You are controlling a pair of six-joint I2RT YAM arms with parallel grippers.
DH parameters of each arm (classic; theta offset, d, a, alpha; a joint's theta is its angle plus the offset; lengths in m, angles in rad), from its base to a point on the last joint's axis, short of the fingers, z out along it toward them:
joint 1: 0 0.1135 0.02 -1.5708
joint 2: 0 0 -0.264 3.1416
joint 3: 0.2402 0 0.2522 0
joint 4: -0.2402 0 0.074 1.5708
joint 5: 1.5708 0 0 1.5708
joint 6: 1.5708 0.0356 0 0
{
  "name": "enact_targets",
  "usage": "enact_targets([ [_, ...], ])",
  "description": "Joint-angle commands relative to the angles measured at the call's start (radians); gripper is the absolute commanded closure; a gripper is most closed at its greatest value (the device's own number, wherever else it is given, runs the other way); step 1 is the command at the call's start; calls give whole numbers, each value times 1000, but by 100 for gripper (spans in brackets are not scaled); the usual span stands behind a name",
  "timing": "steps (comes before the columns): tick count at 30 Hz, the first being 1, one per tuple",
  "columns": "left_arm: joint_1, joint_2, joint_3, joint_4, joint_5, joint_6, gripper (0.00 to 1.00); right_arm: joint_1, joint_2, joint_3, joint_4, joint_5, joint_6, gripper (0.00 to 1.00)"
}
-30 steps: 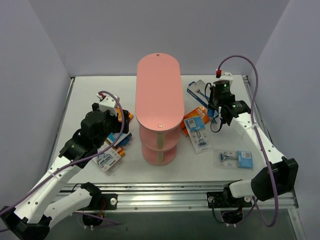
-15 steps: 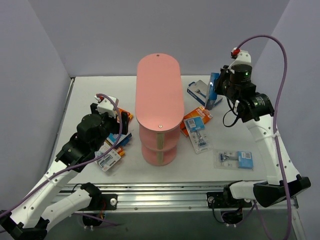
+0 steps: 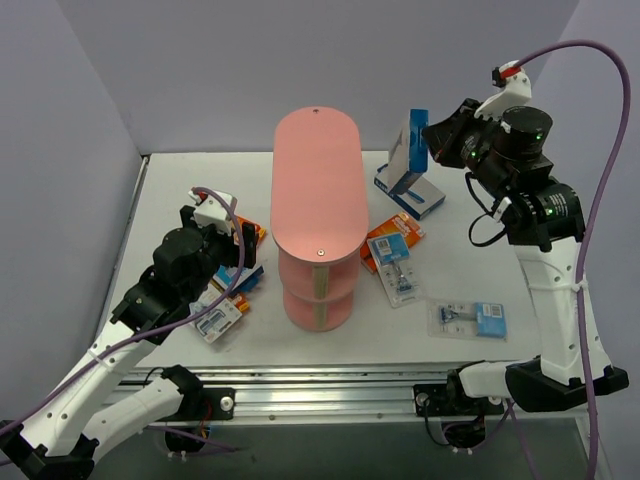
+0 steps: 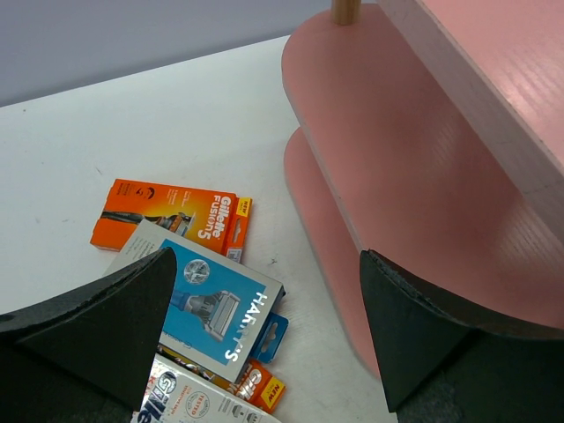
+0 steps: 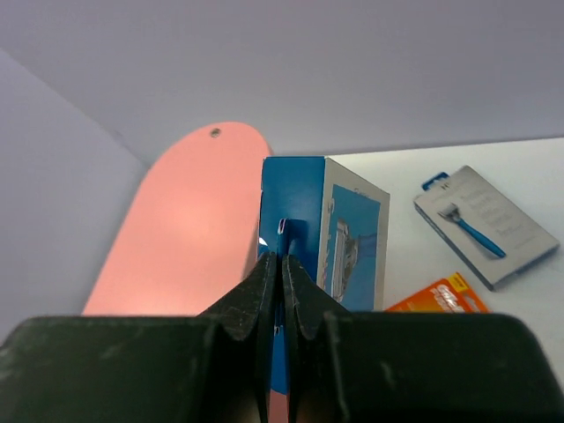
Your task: Place and organize the shaving razors onto the shelf
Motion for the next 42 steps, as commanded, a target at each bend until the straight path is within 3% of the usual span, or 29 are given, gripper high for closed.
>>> enact_targets([
  [1,-8,-10,4,42,-17,16,6,-3,11,78,126,-113,63,100],
  [7,-11,-5,4,42,-14,15,6,-3,7,84,258,-270,164,100],
  [27,-16,-4,7,34,-17,16,6,6,18,104,566,-457,417,100],
  [42,-16,-1,7,33,-23,18,6,22,-8,-130,856,-540,631,100],
])
